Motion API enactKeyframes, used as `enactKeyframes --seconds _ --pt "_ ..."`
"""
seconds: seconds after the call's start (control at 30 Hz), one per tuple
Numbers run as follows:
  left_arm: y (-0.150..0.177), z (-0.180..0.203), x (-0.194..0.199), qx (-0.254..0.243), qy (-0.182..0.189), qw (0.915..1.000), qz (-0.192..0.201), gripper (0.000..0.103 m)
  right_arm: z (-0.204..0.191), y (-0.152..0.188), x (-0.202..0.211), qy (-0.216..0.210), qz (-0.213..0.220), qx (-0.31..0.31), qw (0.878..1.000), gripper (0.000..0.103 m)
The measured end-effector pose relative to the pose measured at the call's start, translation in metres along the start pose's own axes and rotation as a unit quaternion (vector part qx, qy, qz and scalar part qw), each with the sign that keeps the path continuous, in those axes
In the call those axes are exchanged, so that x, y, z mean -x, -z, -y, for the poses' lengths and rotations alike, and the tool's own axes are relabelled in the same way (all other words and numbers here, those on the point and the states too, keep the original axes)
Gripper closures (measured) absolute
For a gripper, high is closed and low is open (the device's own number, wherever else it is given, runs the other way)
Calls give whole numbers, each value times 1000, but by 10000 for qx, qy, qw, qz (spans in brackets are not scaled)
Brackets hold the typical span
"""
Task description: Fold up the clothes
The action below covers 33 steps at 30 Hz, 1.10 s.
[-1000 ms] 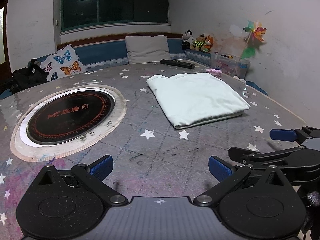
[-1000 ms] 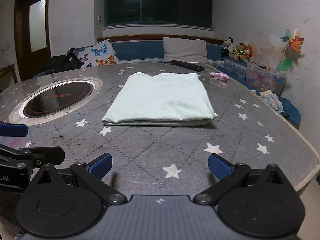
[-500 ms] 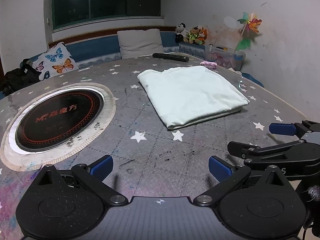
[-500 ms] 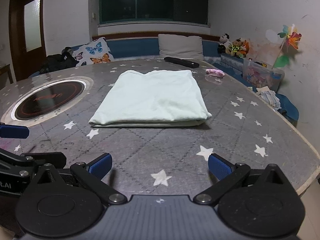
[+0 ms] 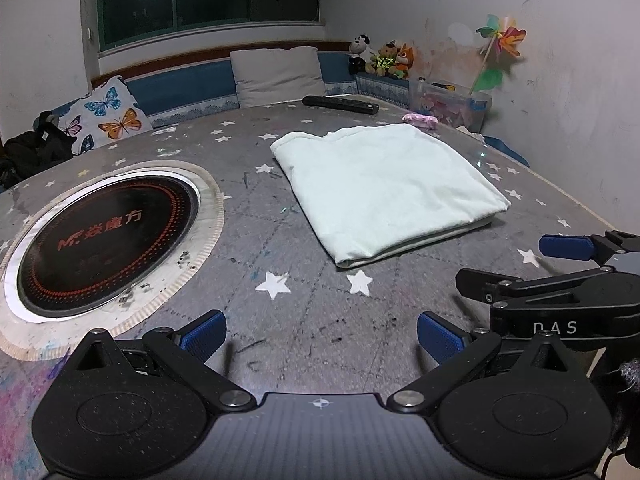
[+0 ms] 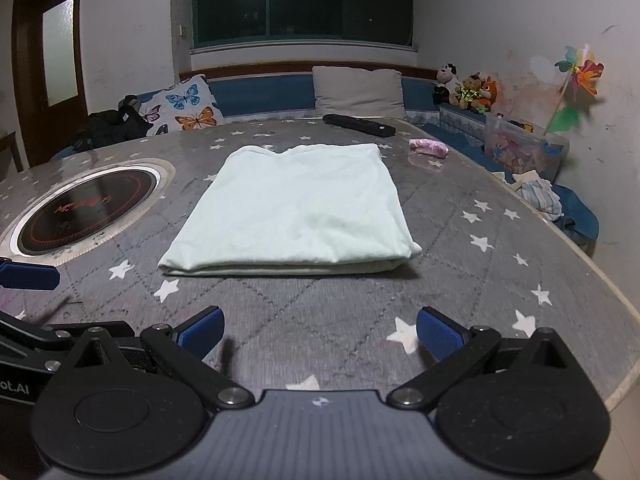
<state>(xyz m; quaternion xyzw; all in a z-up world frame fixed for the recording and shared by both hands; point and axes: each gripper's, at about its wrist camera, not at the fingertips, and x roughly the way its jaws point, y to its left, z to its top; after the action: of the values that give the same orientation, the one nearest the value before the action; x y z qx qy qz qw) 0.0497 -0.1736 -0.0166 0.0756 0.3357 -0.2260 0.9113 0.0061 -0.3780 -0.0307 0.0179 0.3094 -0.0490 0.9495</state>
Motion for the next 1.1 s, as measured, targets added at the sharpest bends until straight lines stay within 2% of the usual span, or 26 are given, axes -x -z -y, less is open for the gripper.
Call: enactKeyframes --seconds 1.1 --pt "-25 1 -27 -159 97 9997 -184 0 8 -21 -22 34 -44 -16 10000 0"
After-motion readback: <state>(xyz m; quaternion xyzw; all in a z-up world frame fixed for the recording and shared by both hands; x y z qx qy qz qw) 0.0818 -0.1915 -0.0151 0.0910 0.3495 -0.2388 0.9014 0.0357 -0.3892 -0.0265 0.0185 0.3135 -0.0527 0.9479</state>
